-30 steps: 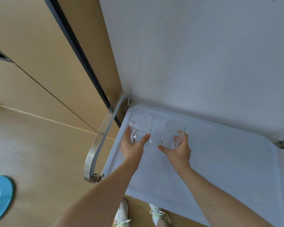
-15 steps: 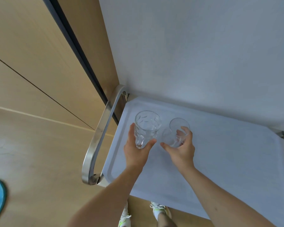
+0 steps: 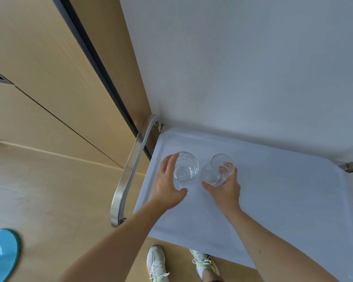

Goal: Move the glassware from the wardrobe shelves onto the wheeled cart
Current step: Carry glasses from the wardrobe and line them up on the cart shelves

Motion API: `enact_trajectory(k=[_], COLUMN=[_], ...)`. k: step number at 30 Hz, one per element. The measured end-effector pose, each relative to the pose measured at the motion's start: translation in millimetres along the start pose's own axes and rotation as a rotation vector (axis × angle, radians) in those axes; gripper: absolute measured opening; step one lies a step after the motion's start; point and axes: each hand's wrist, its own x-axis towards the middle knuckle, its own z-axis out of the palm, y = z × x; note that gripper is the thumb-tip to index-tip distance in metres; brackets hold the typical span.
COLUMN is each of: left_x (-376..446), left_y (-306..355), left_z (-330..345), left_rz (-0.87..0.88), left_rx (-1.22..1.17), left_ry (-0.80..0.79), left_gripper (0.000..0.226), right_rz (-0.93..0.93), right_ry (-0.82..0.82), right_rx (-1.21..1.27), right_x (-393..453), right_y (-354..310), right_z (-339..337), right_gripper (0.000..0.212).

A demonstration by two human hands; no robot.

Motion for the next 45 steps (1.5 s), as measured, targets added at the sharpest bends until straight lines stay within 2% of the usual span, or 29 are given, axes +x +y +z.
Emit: enact_trajectory(k=[5, 16, 25, 35, 45], left_x=[19, 73, 103, 117, 96], left_y=[3, 37, 42, 43, 39], left_z=[-5, 16, 12, 13, 9], left_rz=[-0.093, -0.277, -0.335, -0.387, -0.338], left_rx=[0.006, -0.149, -0.148, -0.122, -0.086], left_ry=[0.012, 0.322, 0.461, 0.511, 0.387], left_gripper=[0.11, 0.101, 0.104, 0.109, 0.116], right_rz=[-0.021, -0.061, -0.113, -0.123, -0.078], right_ry=[-0.001, -0.023, -0.03, -0.019, 0.013], right_rx=[0.001, -0.058, -0.101, -0.122, -0.091], right_x=[0, 0, 4, 6, 1], right_y=[2, 3, 12, 14, 11], right_z=[0, -5, -5, -4, 1], right_gripper=[0.087, 0.097, 0.095, 0.1, 0.093])
